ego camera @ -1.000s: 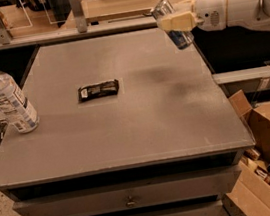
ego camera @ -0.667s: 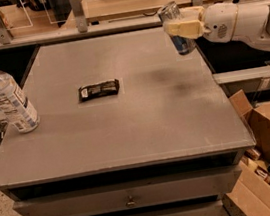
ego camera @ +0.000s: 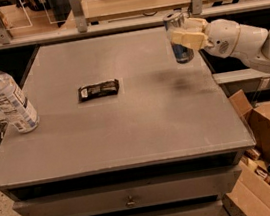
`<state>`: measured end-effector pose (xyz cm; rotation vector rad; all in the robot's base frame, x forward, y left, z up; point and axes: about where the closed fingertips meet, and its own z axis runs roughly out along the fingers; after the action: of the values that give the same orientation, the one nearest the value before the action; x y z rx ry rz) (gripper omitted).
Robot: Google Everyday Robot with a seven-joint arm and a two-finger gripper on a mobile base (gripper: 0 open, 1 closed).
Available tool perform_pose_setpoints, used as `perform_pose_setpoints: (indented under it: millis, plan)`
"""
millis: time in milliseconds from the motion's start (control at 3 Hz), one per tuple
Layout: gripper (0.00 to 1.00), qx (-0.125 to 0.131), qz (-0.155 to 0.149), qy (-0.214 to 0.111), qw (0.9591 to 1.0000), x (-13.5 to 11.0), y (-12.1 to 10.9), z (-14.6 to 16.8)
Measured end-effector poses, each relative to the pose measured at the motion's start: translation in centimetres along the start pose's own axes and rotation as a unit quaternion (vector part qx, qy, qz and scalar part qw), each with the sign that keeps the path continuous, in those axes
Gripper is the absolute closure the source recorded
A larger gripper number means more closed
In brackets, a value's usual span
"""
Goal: Place redbull can upright
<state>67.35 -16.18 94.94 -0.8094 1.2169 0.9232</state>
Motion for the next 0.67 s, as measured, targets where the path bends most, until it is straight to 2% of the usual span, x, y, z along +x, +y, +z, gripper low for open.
perform_pose_setpoints:
  millis: [667]
  plan:
    - [1.00,0.007,0.019,-0.013,0.9997,2.4,-0.6,-0.7]
